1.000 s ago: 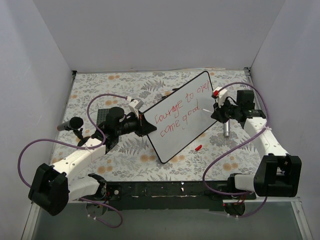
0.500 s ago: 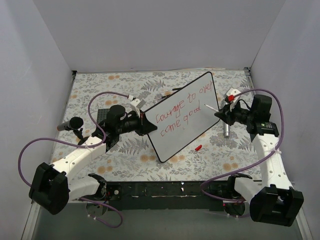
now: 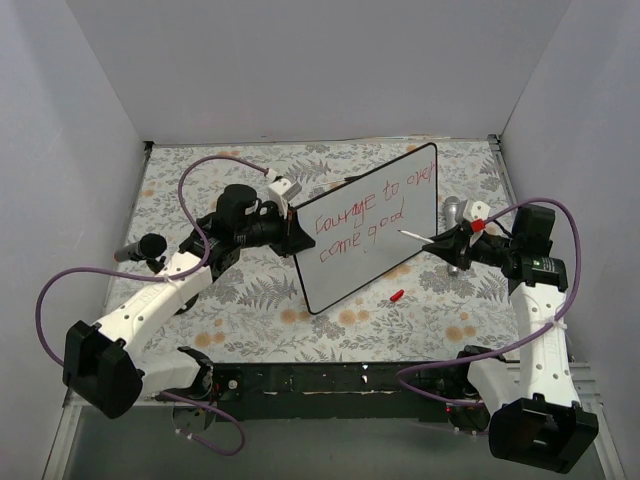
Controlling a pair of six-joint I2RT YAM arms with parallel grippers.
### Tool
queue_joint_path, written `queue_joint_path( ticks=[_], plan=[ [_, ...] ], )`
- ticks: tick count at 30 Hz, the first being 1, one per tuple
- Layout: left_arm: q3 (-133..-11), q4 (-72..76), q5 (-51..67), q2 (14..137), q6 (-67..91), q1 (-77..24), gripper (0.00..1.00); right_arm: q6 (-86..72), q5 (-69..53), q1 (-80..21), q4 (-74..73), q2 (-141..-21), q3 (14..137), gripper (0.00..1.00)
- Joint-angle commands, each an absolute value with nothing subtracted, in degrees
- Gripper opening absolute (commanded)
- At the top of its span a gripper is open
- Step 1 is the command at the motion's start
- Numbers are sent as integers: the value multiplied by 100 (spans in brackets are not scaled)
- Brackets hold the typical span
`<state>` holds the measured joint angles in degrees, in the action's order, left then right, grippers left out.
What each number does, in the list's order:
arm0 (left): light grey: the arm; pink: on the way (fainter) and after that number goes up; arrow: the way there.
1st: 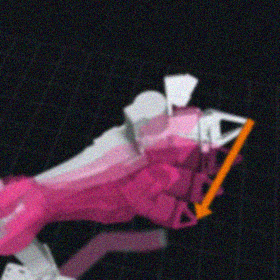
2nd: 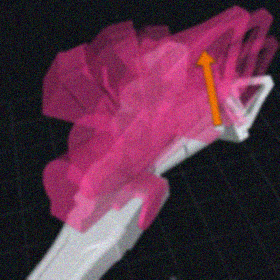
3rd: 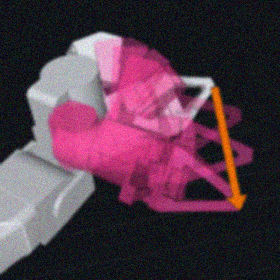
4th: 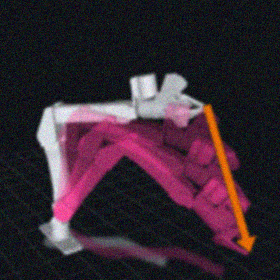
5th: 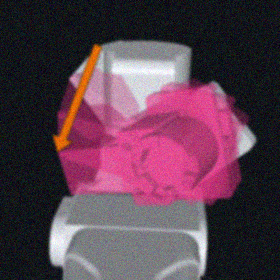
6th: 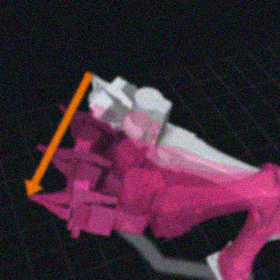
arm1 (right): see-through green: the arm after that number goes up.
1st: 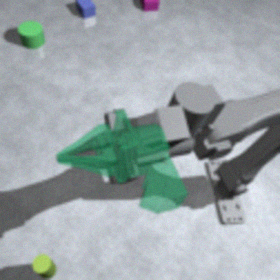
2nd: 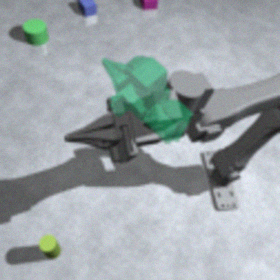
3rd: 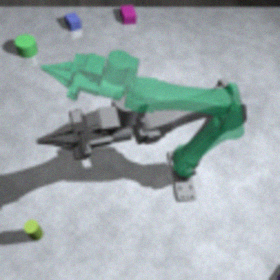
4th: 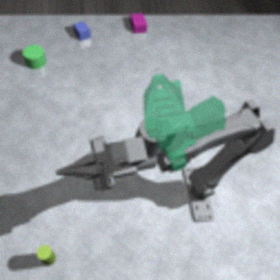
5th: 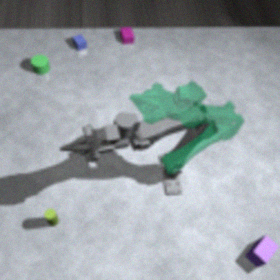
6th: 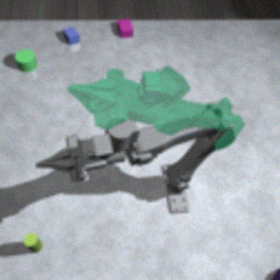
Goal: Write a sentence on the whiteboard
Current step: Put down the whiteboard on the whiteboard stand.
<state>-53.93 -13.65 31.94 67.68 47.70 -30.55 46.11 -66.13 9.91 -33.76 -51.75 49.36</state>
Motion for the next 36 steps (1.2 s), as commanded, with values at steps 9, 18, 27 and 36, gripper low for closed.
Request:
queue_joint_path(
  ticks=[9, 18, 27, 36],
  plan=[
    [-7074, -2127, 2953, 7189, 4122, -3032, 0, 5616, -7383, 1037, -4368, -4773, 5194, 1],
    [-7681, -2206, 2970, 7418, 4052, -2848, 0, 5423, -7269, 1046, -4167, -4807, 5089, 1],
    [-8200, -2040, 3199, 7778, 4017, -2488, 0, 5204, -7076, 1063, -3877, -5062, 4914, 1],
    [-8568, -1477, 3656, 8269, 4253, -2092, 0, 4931, -6847, 1063, -3560, -5326, 4781, 1]
  ],
)
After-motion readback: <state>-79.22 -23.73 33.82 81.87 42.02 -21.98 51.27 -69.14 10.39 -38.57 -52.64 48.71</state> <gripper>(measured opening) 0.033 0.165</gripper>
